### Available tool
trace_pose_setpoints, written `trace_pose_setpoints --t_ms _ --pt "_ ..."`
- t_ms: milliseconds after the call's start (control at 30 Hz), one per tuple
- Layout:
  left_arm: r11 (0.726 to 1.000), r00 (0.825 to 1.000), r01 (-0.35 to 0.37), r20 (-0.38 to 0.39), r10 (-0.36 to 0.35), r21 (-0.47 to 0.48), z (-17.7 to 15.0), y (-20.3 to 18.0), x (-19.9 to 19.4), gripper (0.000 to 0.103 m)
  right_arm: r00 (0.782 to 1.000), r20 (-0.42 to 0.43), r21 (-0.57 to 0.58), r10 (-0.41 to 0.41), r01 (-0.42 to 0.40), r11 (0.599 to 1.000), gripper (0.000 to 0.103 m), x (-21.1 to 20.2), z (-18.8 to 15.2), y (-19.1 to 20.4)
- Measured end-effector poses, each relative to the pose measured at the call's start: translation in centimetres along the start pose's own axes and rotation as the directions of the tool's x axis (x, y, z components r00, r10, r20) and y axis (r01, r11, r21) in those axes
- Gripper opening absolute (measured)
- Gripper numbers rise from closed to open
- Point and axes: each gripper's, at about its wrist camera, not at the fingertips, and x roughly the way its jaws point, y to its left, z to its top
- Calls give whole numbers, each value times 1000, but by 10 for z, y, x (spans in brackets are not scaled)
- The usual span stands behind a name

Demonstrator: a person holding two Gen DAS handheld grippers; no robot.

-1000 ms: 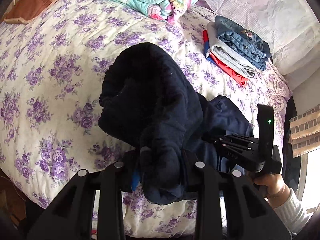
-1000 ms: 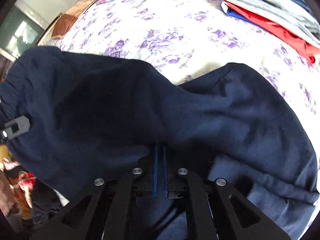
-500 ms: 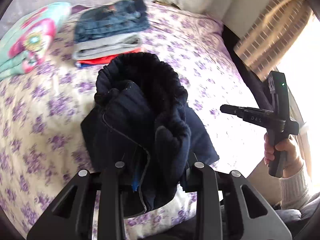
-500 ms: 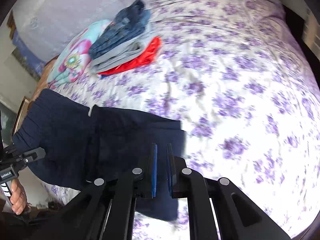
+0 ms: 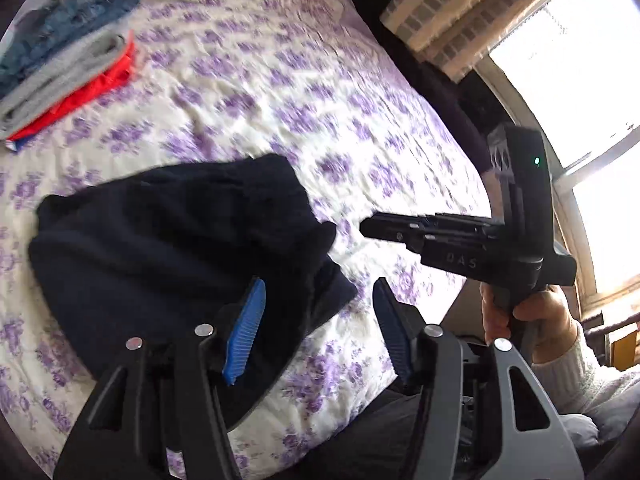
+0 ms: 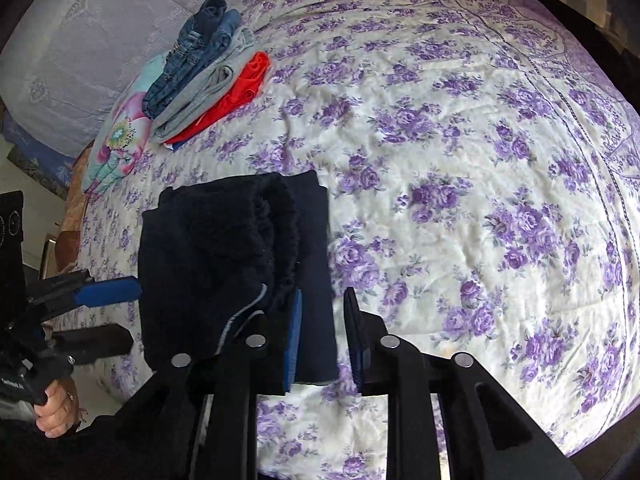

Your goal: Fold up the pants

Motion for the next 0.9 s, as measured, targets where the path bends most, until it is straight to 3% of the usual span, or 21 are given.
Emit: trace_pose_setpoints --t_ms 67,133,233,300,333,400,467,500,600,733,833,900 --pt "995 996 -83 25 85 -62 -5 22 -19 65 999 -6 -45 47 -47 998 39 -4 5 19" --pt "982 991 -129 -2 130 -138 -11 50 -19 64 999 -33 -93 37 -40 995 47 -1 9 34" --pt "970 997 -79 -44 71 -229 -28 70 1 63 995 -102 -115 -16 4 993 48 19 10 40" --pt "965 995 -75 -80 57 -250 -39 68 20 63 985 -168 -55 43 -53 997 56 39 8 34" --pt "965 992 -88 -107 63 -246 -44 65 34 63 975 -203 -19 90 -96 995 56 51 7 29" --pt "967 981 -151 -150 121 -206 -47 61 56 63 960 -242 32 141 -137 990 35 66 2 22" --pt "967 973 -195 -159 169 -163 -49 52 61 64 968 -211 15 134 -134 991 27 59 -1 23" --pt "971 975 -182 -154 158 -158 -48 48 60 64 973 -190 15 130 -130 991 26 50 -2 23" --pt "980 986 -112 -139 89 -165 -46 38 54 64 979 -179 51 97 -89 995 25 31 -8 16" --pt "979 975 -161 -174 137 -127 -50 35 77 64 962 -252 118 102 -74 990 33 65 -21 -8" --pt "980 973 -170 -176 150 -103 -50 30 76 65 954 -284 74 92 -74 994 35 62 -14 -2" --pt "978 974 -169 -173 147 -124 -53 29 66 63 960 -279 -15 23 -29 999 39 44 -3 10"
